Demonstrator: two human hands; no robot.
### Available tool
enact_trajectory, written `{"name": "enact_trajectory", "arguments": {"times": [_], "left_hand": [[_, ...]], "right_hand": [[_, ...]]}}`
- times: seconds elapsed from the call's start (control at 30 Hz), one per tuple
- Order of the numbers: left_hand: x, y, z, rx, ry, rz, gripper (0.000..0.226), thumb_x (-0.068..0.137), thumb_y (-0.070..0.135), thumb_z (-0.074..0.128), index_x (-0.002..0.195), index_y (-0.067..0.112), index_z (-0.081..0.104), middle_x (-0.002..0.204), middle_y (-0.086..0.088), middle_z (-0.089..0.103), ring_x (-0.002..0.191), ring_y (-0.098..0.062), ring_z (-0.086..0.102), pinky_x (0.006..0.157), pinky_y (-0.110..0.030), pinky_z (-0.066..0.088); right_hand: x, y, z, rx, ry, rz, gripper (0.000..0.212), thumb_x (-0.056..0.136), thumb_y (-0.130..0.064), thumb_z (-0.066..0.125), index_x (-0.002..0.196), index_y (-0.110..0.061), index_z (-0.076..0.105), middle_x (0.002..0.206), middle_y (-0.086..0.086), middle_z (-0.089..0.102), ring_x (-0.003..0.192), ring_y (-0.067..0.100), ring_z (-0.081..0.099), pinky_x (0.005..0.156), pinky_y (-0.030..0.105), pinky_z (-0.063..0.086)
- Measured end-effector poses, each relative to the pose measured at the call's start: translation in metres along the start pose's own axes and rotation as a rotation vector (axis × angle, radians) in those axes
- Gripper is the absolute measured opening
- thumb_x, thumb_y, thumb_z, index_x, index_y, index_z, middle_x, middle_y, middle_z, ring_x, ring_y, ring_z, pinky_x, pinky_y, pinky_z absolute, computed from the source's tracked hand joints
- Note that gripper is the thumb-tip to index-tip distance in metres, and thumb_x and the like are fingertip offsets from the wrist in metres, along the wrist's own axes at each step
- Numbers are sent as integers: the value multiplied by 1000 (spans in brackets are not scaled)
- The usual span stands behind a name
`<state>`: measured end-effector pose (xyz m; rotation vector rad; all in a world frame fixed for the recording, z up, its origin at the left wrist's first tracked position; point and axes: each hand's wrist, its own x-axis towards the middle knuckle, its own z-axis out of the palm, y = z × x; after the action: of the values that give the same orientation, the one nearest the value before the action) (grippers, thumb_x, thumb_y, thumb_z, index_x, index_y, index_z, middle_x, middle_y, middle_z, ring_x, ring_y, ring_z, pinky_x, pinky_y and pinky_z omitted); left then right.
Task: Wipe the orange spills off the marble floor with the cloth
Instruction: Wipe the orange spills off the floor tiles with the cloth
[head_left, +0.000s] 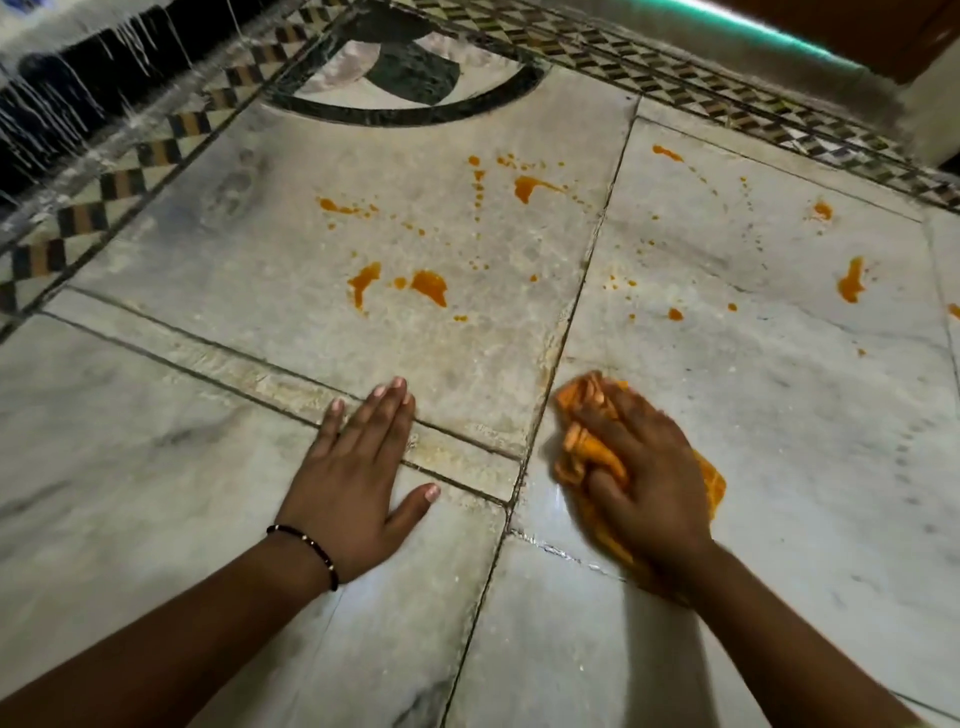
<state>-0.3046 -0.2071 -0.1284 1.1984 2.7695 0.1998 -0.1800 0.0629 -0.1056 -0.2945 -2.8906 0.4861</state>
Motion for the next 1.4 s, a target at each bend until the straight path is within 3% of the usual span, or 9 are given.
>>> {"name": "enact_trajectory", "arguments": {"times": [0.17,0.33,0.43,0.5,0.6,0.67,0.9,1.17,1.4], "left_hand": [[-1,0,-2,-5,-5,-6,80,91,63,16,149,8,20,158,-9,14,146,-21,13,116,-48,11],[0,1,-3,0,-49,-10,81,91,63,17,149,7,21,158,-10,15,145,-22,14,115,-48,12],[-1,-1,-7,6,-87,-1,81,92,63,16,149,6,20,158,-11,15,145,-24,15,114,-48,12],[1,-2,-8,33,-109,21,84,91,66,18,149,5,20,158,-12,15,144,-27,18,113,-47,13],[7,-3,-14,72,-126,72,91,89,72,23,148,3,21,155,-14,21,141,-28,22,112,-41,11],[18,3,-23,79,-105,123,89,90,70,21,148,3,23,154,-14,25,138,-26,26,112,-37,10],[115,111,-22,24,-37,304,84,92,67,14,149,5,18,157,-13,17,143,-24,15,114,-40,6],[142,255,28,20,-61,118,81,93,64,8,149,7,21,158,-9,16,145,-23,16,113,-52,6],[141,254,34,84,-67,130,77,94,59,7,148,6,24,156,-11,21,144,-21,12,115,-46,7]], "right_hand": [[88,-29,21,-119,-60,90,64,78,-47,35,140,-34,43,153,8,33,137,37,32,111,51,26],[37,-13,2,-250,-468,-754,64,90,-45,35,151,-31,19,160,8,9,146,34,11,115,49,13],[19,62,-47,-315,-555,-974,63,94,-53,34,151,-29,21,158,10,17,142,32,24,110,50,32],[43,108,-65,-468,-528,-869,74,89,-56,41,152,-29,11,154,13,24,136,33,34,105,54,37],[81,107,-48,-332,-468,-374,77,87,-60,29,148,-38,-10,158,15,9,142,37,20,115,52,19],[78,79,-23,-213,-312,-112,76,83,-60,28,150,-37,1,159,11,7,144,36,15,116,52,16],[-43,123,-62,-49,-306,-374,62,91,-55,32,148,-34,26,158,4,20,144,25,24,115,42,21],[36,203,-71,-133,-38,297,70,80,-60,33,145,-34,36,154,8,30,139,34,29,111,53,24],[1,175,-63,-64,-123,41,67,82,-53,31,147,-37,27,160,0,14,146,25,13,117,44,11]]}}
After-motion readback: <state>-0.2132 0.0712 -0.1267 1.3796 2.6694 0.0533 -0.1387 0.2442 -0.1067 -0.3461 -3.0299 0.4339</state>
